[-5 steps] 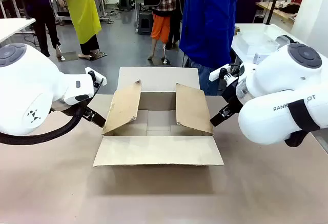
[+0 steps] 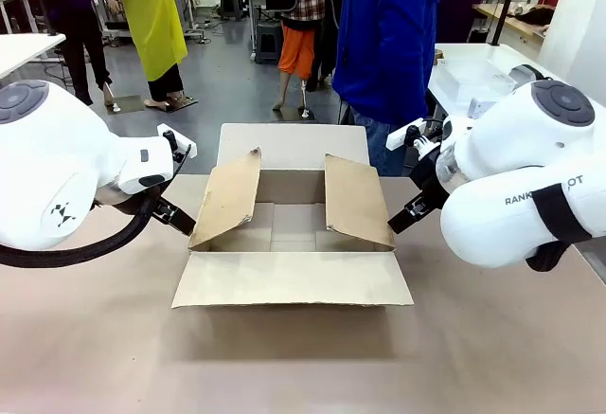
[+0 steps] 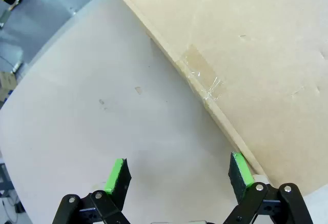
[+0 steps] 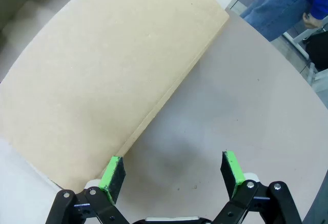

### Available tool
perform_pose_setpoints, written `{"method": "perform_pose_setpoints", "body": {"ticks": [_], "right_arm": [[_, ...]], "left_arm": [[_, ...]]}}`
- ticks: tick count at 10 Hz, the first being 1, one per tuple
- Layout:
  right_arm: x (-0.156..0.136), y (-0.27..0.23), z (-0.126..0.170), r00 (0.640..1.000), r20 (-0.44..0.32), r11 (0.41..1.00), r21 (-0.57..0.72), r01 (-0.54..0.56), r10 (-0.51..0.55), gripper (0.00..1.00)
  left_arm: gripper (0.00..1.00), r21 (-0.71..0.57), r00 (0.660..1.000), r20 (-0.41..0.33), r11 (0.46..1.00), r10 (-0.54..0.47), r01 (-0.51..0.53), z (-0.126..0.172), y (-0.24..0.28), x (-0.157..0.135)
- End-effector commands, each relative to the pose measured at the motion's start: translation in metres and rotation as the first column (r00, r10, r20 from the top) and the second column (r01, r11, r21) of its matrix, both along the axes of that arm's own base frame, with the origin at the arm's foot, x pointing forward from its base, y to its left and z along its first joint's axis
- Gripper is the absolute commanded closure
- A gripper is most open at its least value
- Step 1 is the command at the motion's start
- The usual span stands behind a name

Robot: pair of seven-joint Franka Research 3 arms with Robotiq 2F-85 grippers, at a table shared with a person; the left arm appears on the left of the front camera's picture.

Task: Pack the gift set into the box.
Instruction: Place both hands on the side flaps of the Package Box and spread them outward.

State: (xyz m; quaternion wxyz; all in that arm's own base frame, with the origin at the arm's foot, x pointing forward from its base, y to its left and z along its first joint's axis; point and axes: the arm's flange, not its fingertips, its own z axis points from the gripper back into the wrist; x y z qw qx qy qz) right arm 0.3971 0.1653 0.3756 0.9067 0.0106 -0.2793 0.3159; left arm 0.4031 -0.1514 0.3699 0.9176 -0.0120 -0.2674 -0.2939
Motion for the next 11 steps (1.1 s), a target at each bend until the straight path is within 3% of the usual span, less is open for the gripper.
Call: {"method": "perform_pose_setpoints", "body": {"ticks": [1,7,9,10,11], "right_arm": [[0.0,0.0,0.0,1.0,0.0,1.0,0.0,0.0,0.0,0.0],[0.0,0.0,0.0,1.0,0.0,1.0,0.0,0.0,0.0,0.0],[-0.008,-0.014,0.019,0.999,-0.032,0.999,0.028,-0.024,0.025,0.0],[-0.013,-0.034,0.036,0.998,-0.055,0.997,0.081,-0.001,0.005,0.0],[-0.021,-0.068,0.055,0.999,-0.032,0.993,0.119,0.029,-0.026,0.0]], "left_arm": [[0.0,0.0,1.0,0.001,1.0,-0.001,0.001,0.0,0.0,0.0],[0.0,0.0,1.0,0.0,1.0,0.0,0.0,0.0,0.0,0.0],[0.0,-0.058,0.998,0.039,0.997,-0.053,0.055,0.025,0.013,-0.016],[0.0,-0.1,0.998,0.038,0.994,-0.044,0.047,0.046,0.028,-0.026],[0.0,-0.126,0.999,0.035,0.992,-0.014,0.018,0.07,0.053,-0.035]]}}
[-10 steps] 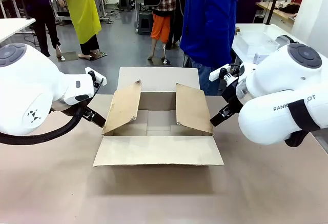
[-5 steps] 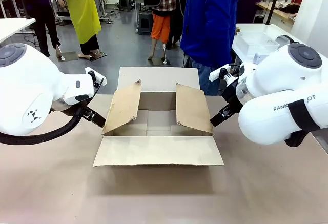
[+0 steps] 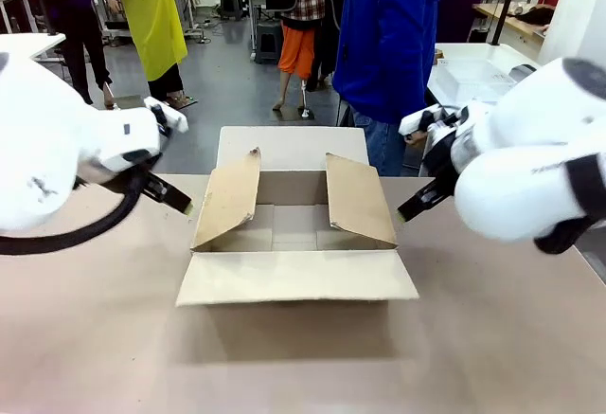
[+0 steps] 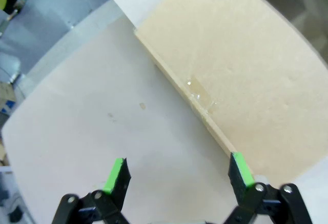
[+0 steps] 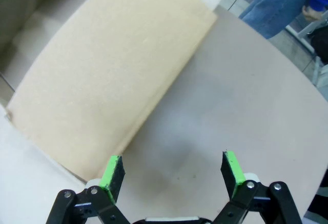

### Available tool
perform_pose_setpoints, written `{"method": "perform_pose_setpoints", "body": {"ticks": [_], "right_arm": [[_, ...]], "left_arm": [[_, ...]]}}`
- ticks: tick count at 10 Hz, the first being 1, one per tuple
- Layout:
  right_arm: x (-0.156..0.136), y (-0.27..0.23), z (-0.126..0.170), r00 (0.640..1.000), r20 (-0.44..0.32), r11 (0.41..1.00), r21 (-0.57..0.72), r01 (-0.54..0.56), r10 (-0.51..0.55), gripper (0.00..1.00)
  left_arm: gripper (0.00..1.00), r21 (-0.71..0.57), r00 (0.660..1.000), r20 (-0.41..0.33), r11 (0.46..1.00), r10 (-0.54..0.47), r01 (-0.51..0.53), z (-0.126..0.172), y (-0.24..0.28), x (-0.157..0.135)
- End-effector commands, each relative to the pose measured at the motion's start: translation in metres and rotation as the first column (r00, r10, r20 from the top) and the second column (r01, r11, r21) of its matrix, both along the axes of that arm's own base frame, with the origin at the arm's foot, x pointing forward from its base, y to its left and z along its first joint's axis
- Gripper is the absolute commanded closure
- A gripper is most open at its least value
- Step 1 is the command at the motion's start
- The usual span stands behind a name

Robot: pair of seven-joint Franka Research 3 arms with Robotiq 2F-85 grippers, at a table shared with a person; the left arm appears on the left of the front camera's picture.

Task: Pack the gift set into the box.
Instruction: Place both hands on the side flaps of the Package Box and spread them outward.

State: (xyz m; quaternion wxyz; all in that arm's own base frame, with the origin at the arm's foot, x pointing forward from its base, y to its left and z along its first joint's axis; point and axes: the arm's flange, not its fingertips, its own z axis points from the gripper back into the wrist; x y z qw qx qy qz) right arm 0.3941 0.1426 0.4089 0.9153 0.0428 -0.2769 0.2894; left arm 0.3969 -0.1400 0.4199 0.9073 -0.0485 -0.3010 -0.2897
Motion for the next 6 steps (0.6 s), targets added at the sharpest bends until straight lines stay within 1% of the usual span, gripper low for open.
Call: {"method": "perform_pose_setpoints", "body": {"ticks": [1,2,3,4,5,6], "right_arm": [[-0.029,-0.09,0.045,1.0,0.001,0.986,0.164,0.015,-0.016,0.0],[-0.041,-0.134,0.063,0.997,-0.064,0.947,0.316,0.054,-0.036,0.0],[-0.05,-0.168,0.074,0.988,-0.14,0.878,0.464,0.12,-0.062,0.0],[-0.055,-0.203,0.079,0.962,-0.24,0.762,0.598,0.249,-0.126,0.0],[-0.061,-0.239,0.078,0.928,-0.338,0.627,0.692,0.358,-0.157,0.0],[-0.068,-0.279,0.074,0.896,-0.419,0.488,0.757,0.435,-0.148,0.0]], "left_arm": [[0.0,-0.11,1.0,-0.022,0.994,-0.01,0.007,0.049,0.07,-0.036],[0.0,-0.215,0.998,-0.058,0.976,0.027,-0.039,0.071,0.099,-0.044],[0.0,-0.295,0.988,-0.142,0.95,0.065,-0.105,0.082,0.121,-0.045],[0.0,-0.404,0.965,-0.249,0.897,0.083,-0.182,0.089,0.145,-0.042],[0.0,-0.555,0.945,-0.325,0.802,0.037,-0.223,0.089,0.176,-0.037],[0.0,-0.691,0.925,-0.379,0.658,0.024,-0.3,0.079,0.214,-0.036]]}}
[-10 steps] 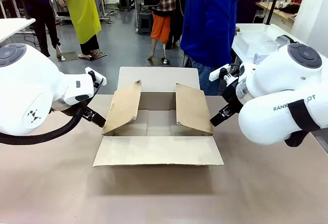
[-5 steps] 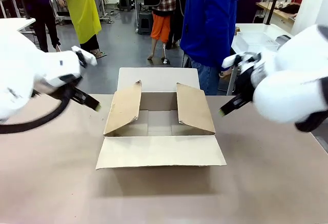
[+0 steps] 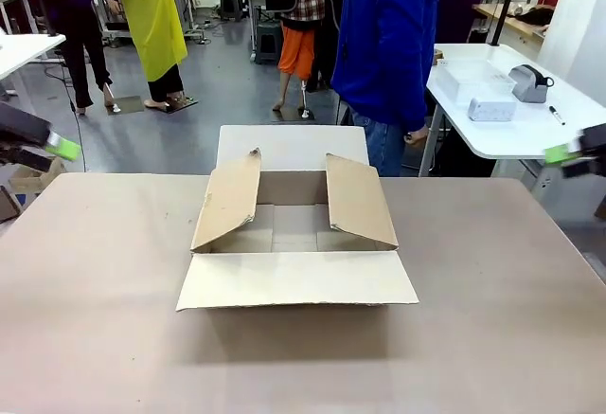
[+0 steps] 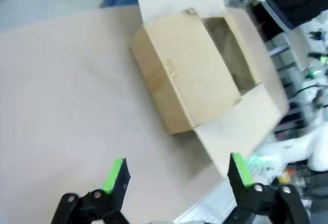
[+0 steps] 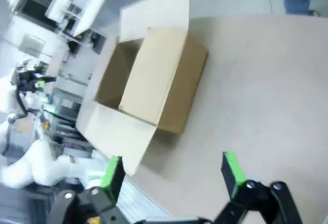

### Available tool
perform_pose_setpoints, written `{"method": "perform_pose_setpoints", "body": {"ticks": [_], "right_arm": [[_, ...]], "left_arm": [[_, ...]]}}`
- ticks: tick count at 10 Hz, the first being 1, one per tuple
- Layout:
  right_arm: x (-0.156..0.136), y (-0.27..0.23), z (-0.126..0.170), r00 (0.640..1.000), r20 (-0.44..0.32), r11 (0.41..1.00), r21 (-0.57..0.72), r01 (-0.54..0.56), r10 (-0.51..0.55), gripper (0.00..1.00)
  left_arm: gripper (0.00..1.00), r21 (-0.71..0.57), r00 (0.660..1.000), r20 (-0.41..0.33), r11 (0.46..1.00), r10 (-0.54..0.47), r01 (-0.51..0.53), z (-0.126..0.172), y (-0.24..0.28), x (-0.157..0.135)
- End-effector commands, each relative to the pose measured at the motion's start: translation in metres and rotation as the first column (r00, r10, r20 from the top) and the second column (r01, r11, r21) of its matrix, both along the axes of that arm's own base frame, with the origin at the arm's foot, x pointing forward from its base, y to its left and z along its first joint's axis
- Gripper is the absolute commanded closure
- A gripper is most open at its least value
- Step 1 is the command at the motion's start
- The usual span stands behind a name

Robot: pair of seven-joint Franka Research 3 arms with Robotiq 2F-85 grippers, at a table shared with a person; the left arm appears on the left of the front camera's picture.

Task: Pack the gift set into the box.
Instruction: Place both hands on the side flaps of the Package Box and spread them outward.

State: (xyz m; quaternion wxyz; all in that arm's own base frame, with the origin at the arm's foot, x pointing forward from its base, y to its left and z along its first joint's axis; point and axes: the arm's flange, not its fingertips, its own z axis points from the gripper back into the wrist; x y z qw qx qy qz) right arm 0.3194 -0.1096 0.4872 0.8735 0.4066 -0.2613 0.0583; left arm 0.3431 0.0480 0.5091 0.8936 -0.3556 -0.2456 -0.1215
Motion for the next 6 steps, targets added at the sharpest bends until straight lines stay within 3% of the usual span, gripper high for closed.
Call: {"method": "perform_pose_setpoints", "body": {"ticks": [1,3,4,5,6], "right_arm": [[-0.002,-0.062,-0.017,0.98,-0.137,0.935,0.306,0.18,-0.144,0.0],[-0.012,-0.104,-0.043,0.958,-0.189,0.87,0.409,0.276,-0.215,0.0],[-0.012,-0.115,-0.057,0.942,-0.217,0.841,0.432,0.327,-0.255,0.0],[-0.01,-0.119,-0.071,0.921,-0.243,0.825,0.416,0.383,-0.305,0.0],[-0.03,-0.118,-0.049,0.945,-0.224,0.859,0.406,0.311,-0.237,0.0]], "left_arm": [[0.0,-0.412,0.989,-0.113,0.902,0.091,-0.13,-0.022,0.077,0.019],[0.0,-0.611,0.98,-0.144,0.768,0.134,-0.195,-0.056,0.131,0.008],[0.0,-0.642,0.971,-0.154,0.729,0.182,-0.238,-0.067,0.139,0.002],[0.0,-0.62,0.955,-0.151,0.728,0.255,-0.292,-0.076,0.147,-0.001],[0.0,-0.582,0.975,-0.143,0.783,0.17,-0.222,-0.056,0.148,-0.014]]}}
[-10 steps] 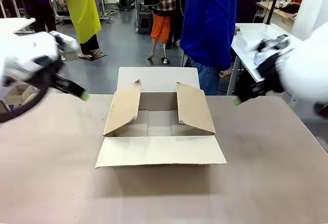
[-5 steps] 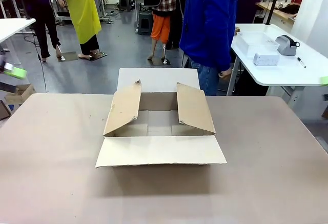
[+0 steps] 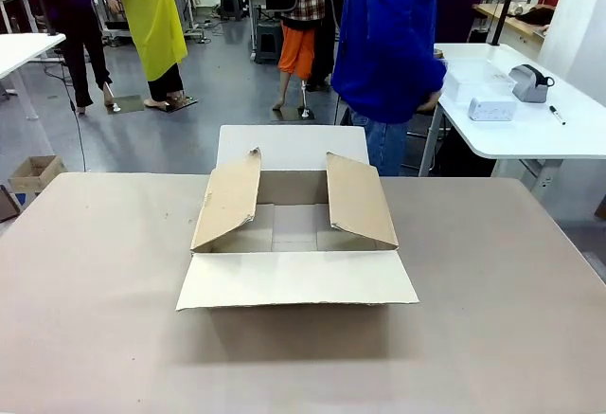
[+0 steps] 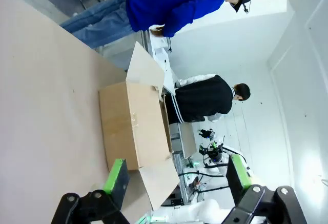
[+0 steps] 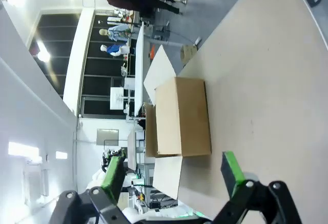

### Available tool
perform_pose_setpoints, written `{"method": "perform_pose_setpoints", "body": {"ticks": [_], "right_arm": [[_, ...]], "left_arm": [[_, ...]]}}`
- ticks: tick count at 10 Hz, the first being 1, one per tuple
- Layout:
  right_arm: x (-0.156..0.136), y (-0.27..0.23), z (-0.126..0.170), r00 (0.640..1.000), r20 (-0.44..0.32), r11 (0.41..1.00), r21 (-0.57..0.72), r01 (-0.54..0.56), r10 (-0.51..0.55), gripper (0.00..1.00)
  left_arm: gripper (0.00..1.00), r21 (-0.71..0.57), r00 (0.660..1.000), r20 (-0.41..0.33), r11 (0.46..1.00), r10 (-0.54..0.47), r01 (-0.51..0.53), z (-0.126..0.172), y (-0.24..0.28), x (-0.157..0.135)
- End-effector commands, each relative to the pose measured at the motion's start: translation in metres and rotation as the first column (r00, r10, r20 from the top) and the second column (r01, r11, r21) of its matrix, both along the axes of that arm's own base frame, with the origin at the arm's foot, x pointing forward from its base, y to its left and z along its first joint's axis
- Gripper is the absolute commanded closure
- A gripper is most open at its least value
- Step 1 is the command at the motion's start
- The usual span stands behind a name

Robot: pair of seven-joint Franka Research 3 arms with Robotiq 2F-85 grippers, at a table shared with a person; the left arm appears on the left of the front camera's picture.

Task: Pack the gift set into the box.
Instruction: Place both hands on the side flaps of the Package Box and spread them outward.

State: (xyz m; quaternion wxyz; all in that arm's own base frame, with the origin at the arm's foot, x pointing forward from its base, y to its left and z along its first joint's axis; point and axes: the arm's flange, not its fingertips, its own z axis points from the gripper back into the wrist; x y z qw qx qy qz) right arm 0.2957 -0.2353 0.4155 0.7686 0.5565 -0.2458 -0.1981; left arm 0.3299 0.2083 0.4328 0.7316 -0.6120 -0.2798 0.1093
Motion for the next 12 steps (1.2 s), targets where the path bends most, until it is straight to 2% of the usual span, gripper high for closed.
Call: {"method": "perform_pose_setpoints", "body": {"ticks": [1,5,6,7,8,9,10,12], "right_arm": [[-0.006,0.008,0.022,0.998,0.039,0.998,-0.036,-0.055,0.057,0.0],[-0.006,0.008,0.022,0.998,0.039,0.998,-0.036,-0.055,0.057,0.0],[-0.006,0.011,0.023,0.998,-0.001,0.997,-0.035,-0.061,0.061,0.0],[-0.002,0.021,0.025,0.997,-0.032,0.992,-0.103,-0.075,0.072,0.0],[0.004,0.038,0.031,0.993,-0.058,0.977,-0.181,-0.112,0.103,0.0],[0.011,0.072,0.043,0.989,-0.04,0.946,-0.286,-0.151,0.145,0.0],[0.018,0.105,0.056,0.975,-0.005,0.908,-0.363,-0.209,0.222,0.0],[0.029,0.169,0.073,0.943,0.011,0.825,-0.489,-0.285,0.332,0.0]], "left_arm": [[0.0,0.074,0.998,0.015,0.995,-0.066,0.065,0.021,-0.013,0.0],[0.0,0.074,0.998,0.015,0.995,-0.066,0.065,0.021,-0.013,0.0],[0.0,0.08,0.997,-0.021,0.994,-0.073,0.074,0.018,-0.016,0.002],[0.0,0.14,0.996,-0.02,0.987,-0.081,0.084,0.024,-0.025,0.001],[0.0,0.223,0.995,-0.051,0.97,-0.082,0.092,0.03,-0.038,-0.001],[0.0,0.313,0.996,-0.071,0.947,-0.05,0.07,0.043,-0.059,0.0],[0.0,0.368,0.994,-0.059,0.923,-0.095,0.11,0.057,-0.081,0.002],[0.0,0.488,0.981,-0.077,0.851,-0.179,0.193,0.079,-0.135,0.014]]}}
